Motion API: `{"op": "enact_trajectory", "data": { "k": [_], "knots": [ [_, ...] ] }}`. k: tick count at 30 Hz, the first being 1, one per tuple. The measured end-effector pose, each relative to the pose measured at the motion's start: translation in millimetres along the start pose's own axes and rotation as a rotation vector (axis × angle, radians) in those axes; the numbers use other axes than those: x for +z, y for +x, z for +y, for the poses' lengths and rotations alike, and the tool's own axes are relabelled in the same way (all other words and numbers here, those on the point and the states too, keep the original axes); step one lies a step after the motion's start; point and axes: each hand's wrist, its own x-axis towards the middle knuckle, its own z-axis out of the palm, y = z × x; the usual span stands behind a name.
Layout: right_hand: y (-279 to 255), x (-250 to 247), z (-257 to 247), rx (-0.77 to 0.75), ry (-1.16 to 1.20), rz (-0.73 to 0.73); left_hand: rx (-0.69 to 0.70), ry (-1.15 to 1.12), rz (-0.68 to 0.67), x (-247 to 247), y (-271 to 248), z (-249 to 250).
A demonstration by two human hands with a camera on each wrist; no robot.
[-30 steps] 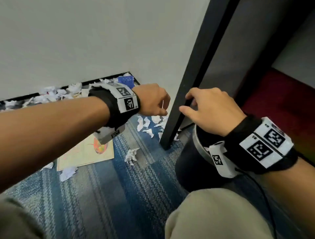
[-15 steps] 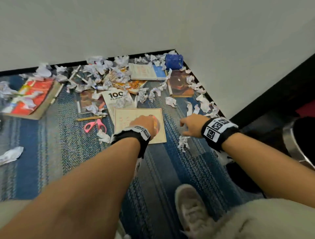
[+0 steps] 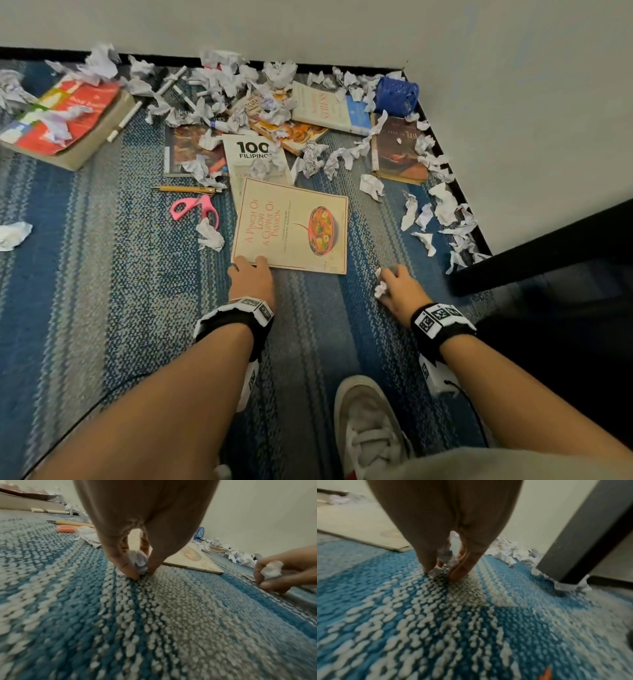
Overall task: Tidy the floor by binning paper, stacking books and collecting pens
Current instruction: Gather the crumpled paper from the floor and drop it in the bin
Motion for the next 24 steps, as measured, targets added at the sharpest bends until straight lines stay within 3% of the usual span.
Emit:
{"op": "enact_trajectory", "data": {
  "k": [3, 7, 11, 17, 24],
  "knots": [
    [6.6, -3.1, 10.9, 0.042, 0.174, 0.087, 0.069, -0.088, 0.041, -5.6, 0.0, 18.3],
    [9.3, -11.5, 26.1, 0.157, 0.382, 0.247, 0.278, -0.163, 0.081, -14.0, -2.0, 66.7],
    [5.4, -23.9, 36.5, 0.248, 0.560, 0.269, 0.519, -0.003, -0.049, -3.3, -1.1, 124.8],
    [-9.8, -18.7, 42.3, 0.237, 0.315, 0.260, 0.656, 0.290, -0.299, 49.8, 5.5, 169.9],
    [-1.8, -14.4, 54.2, 0.321, 0.166, 0.348, 0.829, 0.318, -0.225, 79.1, 20.0, 153.2]
  ]
}}
